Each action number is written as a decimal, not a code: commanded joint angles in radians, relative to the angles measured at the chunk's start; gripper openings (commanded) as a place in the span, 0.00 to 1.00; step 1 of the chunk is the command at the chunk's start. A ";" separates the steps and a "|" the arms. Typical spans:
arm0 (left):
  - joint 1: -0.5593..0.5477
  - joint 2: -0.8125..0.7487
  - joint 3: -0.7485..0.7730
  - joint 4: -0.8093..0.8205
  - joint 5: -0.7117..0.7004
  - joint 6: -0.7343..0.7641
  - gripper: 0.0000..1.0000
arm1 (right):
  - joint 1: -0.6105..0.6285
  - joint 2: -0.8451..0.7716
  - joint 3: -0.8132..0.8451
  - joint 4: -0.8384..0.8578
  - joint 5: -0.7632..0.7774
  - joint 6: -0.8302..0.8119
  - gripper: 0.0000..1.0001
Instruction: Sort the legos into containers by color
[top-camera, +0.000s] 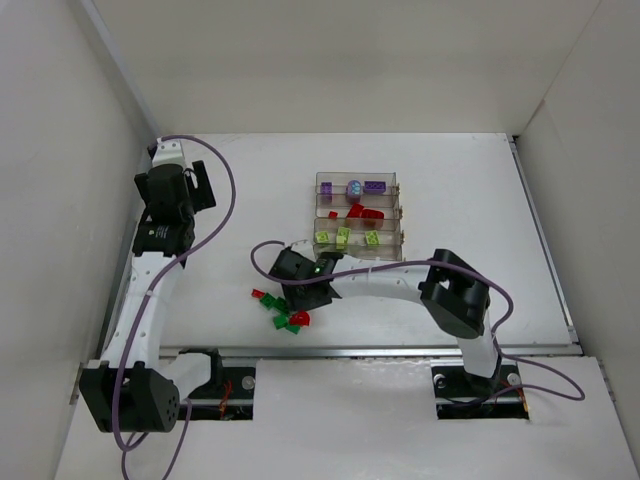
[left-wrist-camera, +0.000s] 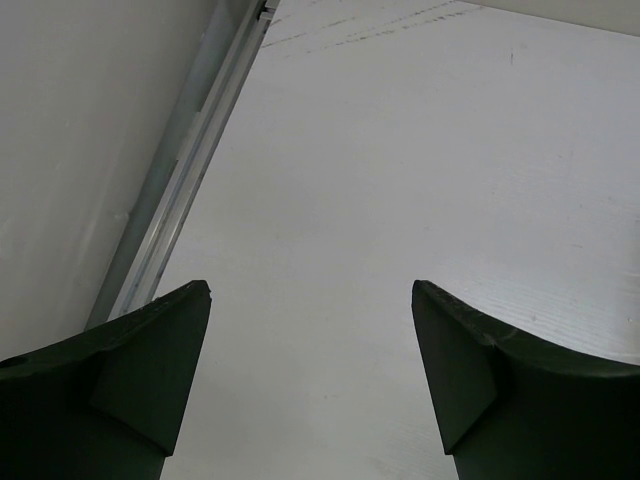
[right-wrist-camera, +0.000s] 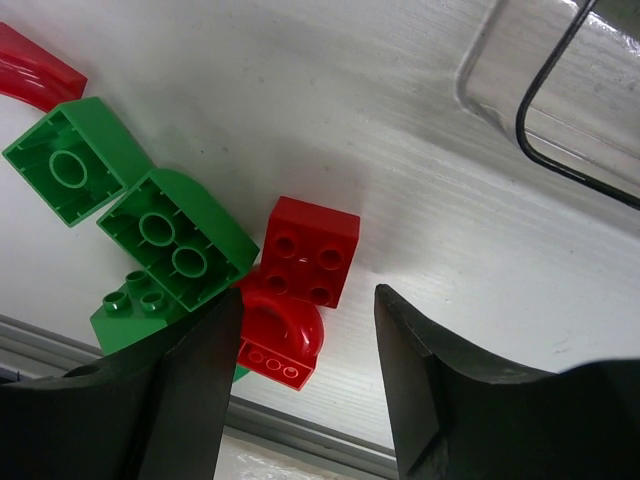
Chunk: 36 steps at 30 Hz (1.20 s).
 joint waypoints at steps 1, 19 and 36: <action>0.006 -0.014 0.001 0.032 0.018 -0.007 0.79 | -0.001 -0.006 -0.004 0.042 0.004 -0.014 0.61; 0.024 0.015 0.010 0.022 0.065 -0.016 0.79 | -0.001 0.098 0.094 -0.013 0.058 -0.047 0.31; 0.046 -0.024 0.010 0.002 -0.057 -0.186 1.00 | -0.083 -0.052 0.473 -0.168 0.173 -0.178 0.00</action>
